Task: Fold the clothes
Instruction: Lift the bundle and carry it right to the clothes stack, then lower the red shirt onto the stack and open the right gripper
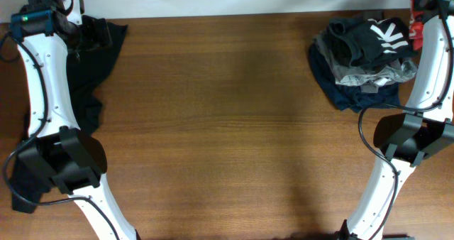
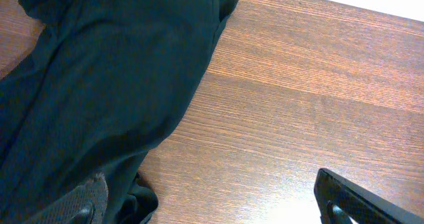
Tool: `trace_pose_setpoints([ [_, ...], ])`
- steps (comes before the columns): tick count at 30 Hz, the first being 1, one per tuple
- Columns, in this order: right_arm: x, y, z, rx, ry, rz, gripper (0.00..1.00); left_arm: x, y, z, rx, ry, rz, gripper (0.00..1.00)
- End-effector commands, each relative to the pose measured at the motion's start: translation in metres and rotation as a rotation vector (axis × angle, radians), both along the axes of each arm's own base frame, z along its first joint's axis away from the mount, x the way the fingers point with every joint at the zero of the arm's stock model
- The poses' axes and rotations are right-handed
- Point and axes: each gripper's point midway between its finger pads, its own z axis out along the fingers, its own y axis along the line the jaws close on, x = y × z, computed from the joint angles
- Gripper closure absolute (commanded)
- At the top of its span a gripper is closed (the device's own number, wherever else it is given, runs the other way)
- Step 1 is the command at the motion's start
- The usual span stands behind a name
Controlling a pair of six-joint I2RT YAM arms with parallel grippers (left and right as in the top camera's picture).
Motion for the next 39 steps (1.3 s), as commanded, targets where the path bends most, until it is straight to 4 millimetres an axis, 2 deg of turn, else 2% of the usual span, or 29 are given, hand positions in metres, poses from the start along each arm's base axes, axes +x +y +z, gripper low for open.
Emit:
trace_pose_setpoints([
  [1,-0.013,-0.017,0.021,-0.094,-0.004,-0.078,0.96,0.004,-0.004,0.000,-0.015,-0.011,-0.003,0.01],
  [6,-0.011,-0.016,0.018,-0.077,0.002,-0.047,0.96,0.004,-0.003,0.000,-0.013,-0.011,-0.001,0.01],
  [11,0.005,0.015,-0.004,-0.004,0.035,0.067,0.96,0.004,-0.003,0.000,-0.012,-0.011,-0.001,0.01],
  [14,0.012,0.032,-0.026,0.014,0.091,0.099,0.96,0.004,-0.003,0.000,-0.013,-0.010,-0.001,0.01],
  [17,0.015,0.057,-0.044,0.038,0.154,0.143,0.96,0.004,-0.003,0.000,-0.013,-0.011,-0.001,0.01],
  [22,0.020,0.113,-0.055,0.051,0.218,0.238,0.96,0.004,-0.003,0.000,-0.013,-0.010,-0.001,0.01],
  [27,0.015,0.164,-0.076,0.076,0.317,0.322,0.95,0.004,-0.004,0.000,-0.014,-0.009,-0.001,0.01],
  [28,0.012,0.178,-0.081,0.081,0.342,0.340,0.75,0.003,-0.004,0.000,-0.014,-0.006,-0.001,0.01],
  [29,0.011,0.182,-0.082,0.081,0.352,0.347,0.52,0.003,-0.004,0.000,-0.014,-0.005,-0.002,0.01],
  [31,0.007,0.188,-0.086,0.094,0.370,0.345,0.41,0.002,-0.004,-0.001,-0.015,-0.002,-0.002,0.01],
  [33,-0.001,0.190,-0.091,0.126,0.387,0.314,0.21,0.002,-0.004,-0.001,-0.015,-0.001,-0.002,0.01],
  [39,-0.010,0.181,-0.094,0.179,0.390,0.249,0.21,0.001,-0.004,-0.001,-0.016,0.003,-0.002,0.01],
])
